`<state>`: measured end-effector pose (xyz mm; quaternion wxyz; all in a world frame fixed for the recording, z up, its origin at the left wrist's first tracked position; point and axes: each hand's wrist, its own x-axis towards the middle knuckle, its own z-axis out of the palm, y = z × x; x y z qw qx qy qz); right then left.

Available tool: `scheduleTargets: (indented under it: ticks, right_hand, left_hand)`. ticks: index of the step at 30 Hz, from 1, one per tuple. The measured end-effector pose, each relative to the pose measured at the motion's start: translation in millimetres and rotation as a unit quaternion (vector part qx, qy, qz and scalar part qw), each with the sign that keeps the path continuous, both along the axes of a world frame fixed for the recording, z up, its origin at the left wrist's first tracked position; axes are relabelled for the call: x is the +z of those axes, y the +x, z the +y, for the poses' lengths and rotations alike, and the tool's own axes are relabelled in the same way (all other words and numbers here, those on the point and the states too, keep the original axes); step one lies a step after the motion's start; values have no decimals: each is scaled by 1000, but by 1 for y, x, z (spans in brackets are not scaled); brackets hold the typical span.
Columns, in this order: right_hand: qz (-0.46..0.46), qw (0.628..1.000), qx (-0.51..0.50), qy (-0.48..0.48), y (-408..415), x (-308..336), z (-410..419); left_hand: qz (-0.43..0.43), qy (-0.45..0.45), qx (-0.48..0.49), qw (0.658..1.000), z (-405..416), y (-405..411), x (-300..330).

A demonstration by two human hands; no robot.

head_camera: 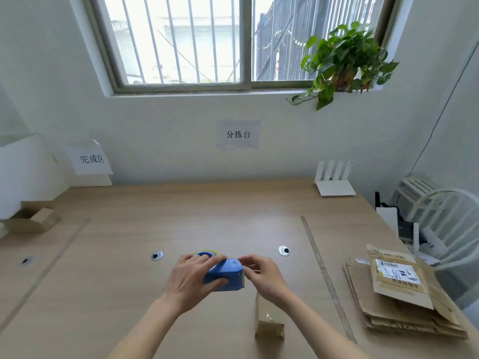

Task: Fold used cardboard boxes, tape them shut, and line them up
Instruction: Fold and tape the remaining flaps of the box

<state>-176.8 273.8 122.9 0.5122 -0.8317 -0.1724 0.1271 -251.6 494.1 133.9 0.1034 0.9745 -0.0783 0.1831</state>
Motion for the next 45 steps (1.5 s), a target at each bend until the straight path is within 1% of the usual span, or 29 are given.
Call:
scheduleTargets:
  ticks: [3, 6, 9, 12, 15, 18, 21, 26, 29, 33, 39, 43, 45]
  right_hand:
    - [-28, 999, -34, 15, -6, 17, 1]
    - [-35, 996, -77, 29, -11, 19, -4]
    - [-25, 996, -81, -2, -15, 9, -19]
    - [-5, 996, -79, -38, -27, -11, -40]
    - [10, 993, -102, -66, -39, -30, -64]
    - [33, 986, -146, -75, -38, -49, -112]
    - [82, 984, -136, -75, -39, -64, -144]
    - [136, 972, -185, -44, -41, -99, -141]
    - [159, 965, -203, -48, -38, -123, -138]
    - [165, 959, -222, -59, -31, -146, -129]
    - [177, 956, -221, -81, -23, -168, -123]
    - [180, 953, -221, -99, -19, -180, -122]
    - [180, 953, -219, -110, -17, -186, -121]
  left_hand:
    - [5, -14, -5, 1000, 1, -2, 12]
    - [24, -22, -10, 999, -4, -1, 9]
    - [41, -5, -30, 999, -6, -1, -1]
    - [81, 7, -57, 995, -17, -3, -16]
    - [124, 11, -67, 990, -32, -2, -33]
    - [155, 14, -63, 986, -23, -3, -47]
    - [163, 15, -67, 984, -19, -4, -56]
    - [173, 53, -53, 982, -36, 6, -79]
    - [180, 48, -32, 982, -33, 9, -92]
    - [190, 51, -20, 980, -34, 14, -104]
    - [209, 52, -14, 976, -31, 22, -123]
    - [236, 64, -8, 970, -32, 27, -131]
    - [233, 60, -6, 971, -31, 29, -136]
